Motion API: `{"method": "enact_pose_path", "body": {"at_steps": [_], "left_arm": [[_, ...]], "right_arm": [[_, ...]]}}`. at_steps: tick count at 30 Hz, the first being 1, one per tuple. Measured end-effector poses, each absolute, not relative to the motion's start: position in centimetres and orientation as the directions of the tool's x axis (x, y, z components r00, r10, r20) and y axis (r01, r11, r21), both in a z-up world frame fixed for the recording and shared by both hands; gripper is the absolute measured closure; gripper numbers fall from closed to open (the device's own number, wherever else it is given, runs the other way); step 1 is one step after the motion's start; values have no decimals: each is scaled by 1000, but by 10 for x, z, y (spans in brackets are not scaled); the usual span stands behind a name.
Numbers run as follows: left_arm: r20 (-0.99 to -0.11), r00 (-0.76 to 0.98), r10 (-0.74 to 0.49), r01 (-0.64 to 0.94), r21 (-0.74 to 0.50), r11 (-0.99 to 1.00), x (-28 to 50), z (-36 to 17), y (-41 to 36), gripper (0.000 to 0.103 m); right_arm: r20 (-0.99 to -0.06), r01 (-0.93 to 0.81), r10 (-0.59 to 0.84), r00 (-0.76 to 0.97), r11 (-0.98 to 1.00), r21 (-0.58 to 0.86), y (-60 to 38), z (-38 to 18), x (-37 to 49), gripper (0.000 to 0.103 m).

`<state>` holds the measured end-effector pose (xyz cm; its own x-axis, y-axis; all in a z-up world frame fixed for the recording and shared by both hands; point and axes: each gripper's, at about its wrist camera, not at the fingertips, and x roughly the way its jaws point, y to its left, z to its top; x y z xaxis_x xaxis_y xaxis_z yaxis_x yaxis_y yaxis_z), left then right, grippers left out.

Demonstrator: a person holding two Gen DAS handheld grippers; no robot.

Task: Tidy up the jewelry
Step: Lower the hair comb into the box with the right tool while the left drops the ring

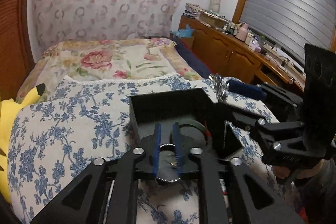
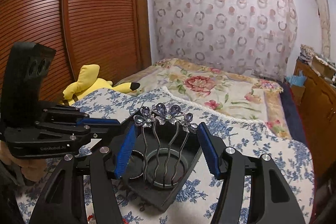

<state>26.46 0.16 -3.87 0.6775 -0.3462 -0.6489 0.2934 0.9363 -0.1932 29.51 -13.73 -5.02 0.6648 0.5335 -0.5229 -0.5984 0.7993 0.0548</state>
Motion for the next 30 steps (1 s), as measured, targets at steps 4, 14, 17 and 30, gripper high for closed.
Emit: {"method": "enact_pose_path", "body": {"at_steps": [4,14,17,30], "left_arm": [[-639,693,-333,282,-184,942,265,-36,10,78],[-623,734,-272,239,-139,961,250,-30,28,52],[-624,732,-273,235,-145,961,242,-32,33,52],[-619,736,-274,258,-117,959,172,-36,27,51]], "right_arm": [[-554,-612,522,648,791,30,-127,-61,301,41],[-627,-615,475,618,789,-8,-108,-75,308,40],[-625,-612,478,618,791,0,-112,-74,305,40],[-562,-573,490,666,819,36,-166,-44,232,39]]}}
